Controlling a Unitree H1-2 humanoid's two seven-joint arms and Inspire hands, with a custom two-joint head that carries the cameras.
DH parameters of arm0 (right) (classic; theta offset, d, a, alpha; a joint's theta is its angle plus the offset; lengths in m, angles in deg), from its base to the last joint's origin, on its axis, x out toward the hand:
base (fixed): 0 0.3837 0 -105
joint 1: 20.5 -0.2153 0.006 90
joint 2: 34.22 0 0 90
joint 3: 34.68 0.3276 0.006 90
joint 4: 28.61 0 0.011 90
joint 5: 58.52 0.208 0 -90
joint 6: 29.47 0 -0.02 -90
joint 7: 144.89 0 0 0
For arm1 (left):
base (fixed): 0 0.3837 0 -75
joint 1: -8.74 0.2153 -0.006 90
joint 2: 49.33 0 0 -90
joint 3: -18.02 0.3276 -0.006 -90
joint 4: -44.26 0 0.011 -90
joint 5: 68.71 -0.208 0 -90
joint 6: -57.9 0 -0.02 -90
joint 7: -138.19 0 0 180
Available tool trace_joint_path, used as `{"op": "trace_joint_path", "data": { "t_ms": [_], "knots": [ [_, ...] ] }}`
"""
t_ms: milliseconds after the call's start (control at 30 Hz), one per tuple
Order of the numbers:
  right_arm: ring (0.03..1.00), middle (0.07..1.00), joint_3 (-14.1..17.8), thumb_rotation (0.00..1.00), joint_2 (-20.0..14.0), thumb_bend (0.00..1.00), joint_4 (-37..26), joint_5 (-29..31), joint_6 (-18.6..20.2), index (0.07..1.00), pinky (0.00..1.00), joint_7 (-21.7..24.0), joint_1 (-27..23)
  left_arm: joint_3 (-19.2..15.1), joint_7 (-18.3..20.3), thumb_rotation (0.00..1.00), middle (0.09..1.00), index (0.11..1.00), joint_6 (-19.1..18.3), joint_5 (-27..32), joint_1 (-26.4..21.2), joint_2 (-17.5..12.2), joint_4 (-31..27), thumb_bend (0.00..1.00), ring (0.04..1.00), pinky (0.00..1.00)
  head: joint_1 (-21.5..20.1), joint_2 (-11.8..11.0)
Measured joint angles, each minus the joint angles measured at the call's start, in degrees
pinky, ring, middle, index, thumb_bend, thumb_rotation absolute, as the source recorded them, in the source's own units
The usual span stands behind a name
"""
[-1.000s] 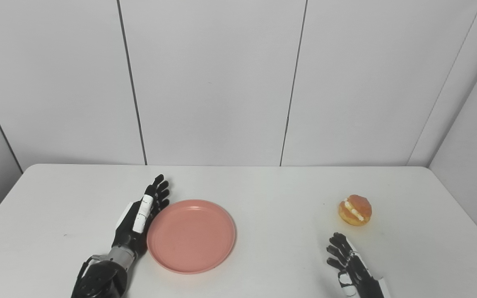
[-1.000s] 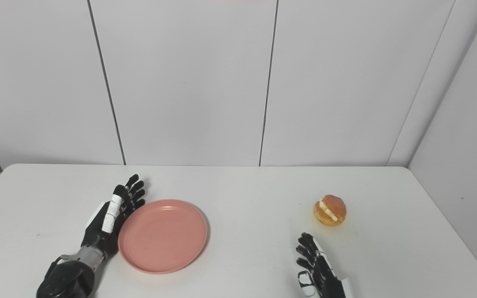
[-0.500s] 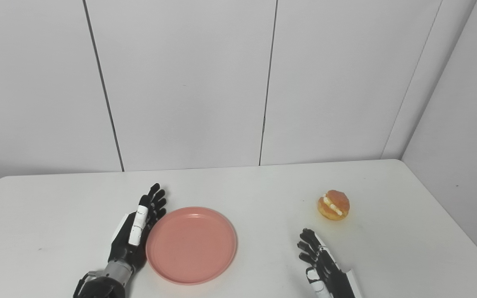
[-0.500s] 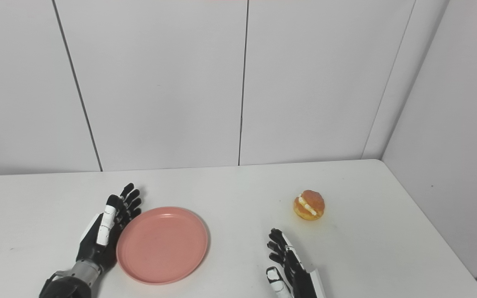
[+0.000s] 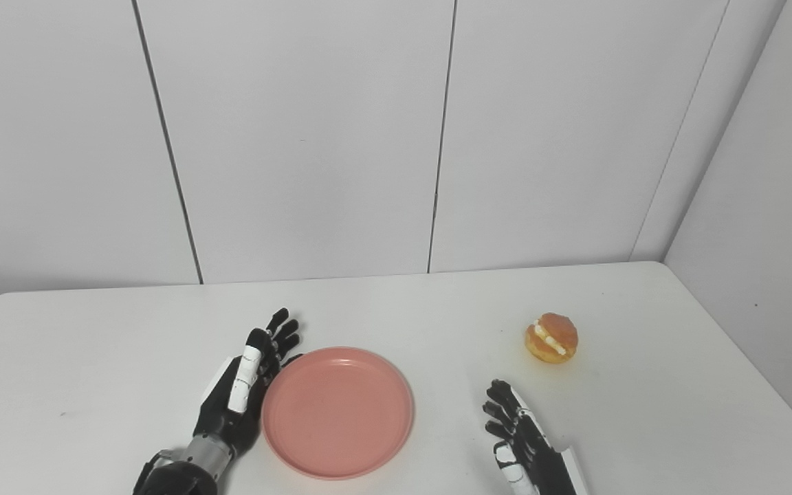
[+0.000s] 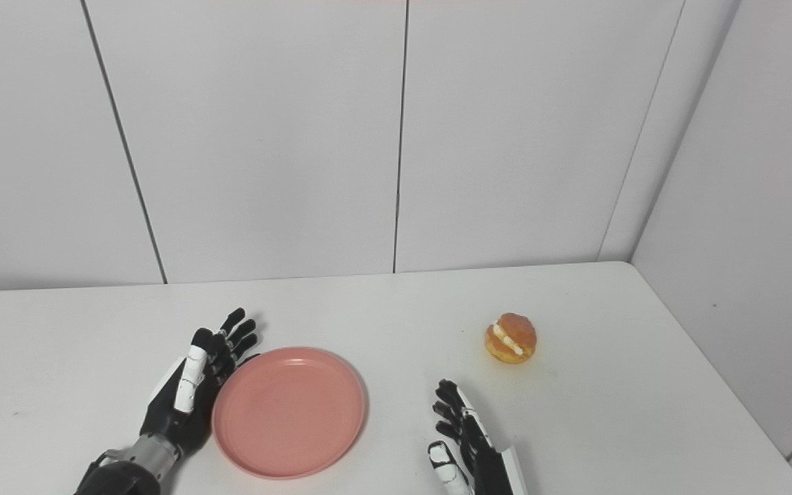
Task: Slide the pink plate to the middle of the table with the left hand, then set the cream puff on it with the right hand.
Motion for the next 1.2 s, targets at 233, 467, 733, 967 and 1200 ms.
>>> {"op": "trace_joint_path", "data": {
  "t_ms": [233, 467, 733, 967, 1200],
  "knots": [
    [0.854, 0.9, -0.64, 0.77, -0.04, 0.75, -1.52, -3.2, 1.24, 0.902, 0.82, -0.88, 1.71, -0.13, 0.5, 0.97, 0.981, 1.0, -0.01, -0.16, 0.87, -0.16, -1.37, 0.96, 0.983, 0.91, 2.11, -0.09],
    [0.873, 0.921, -0.89, 0.66, -1.02, 0.75, -9.12, -16.39, 8.09, 0.919, 0.79, -1.74, 4.21, -0.42, 1.28, 0.96, 0.989, 1.0, 0.34, -0.13, 0.95, -0.7, -0.6, 0.95, 0.996, 0.94, 1.41, -0.53],
    [0.865, 0.907, -1.29, 0.63, -3.04, 0.83, -17.71, -32.6, 15.76, 0.902, 0.76, -0.71, -1.08, -0.72, 2.37, 0.96, 0.975, 1.0, 2.25, -0.13, -0.31, -1.23, 2.06, 0.99, 0.987, 0.95, 0.88, -1.23],
    [0.809, 0.865, 0.08, 0.62, -6.11, 0.88, -21.91, -38.91, 18.61, 0.87, 0.7, 0.89, -6.44, -0.8, 2.5, 0.96, 0.984, 1.0, 2.28, -0.13, -0.41, -1.57, 2.14, 0.96, 0.997, 0.95, 0.8, -1.23],
    [0.784, 0.847, 1.42, 0.57, -10.22, 0.88, -22.34, -39.26, 19.03, 0.851, 0.67, 2.63, -10.61, -1.13, 2.6, 0.95, 0.987, 1.0, 2.28, 0.01, -0.42, -1.68, 2.19, 0.94, 1.0, 0.98, 0.53, -1.41]
  ]
}}
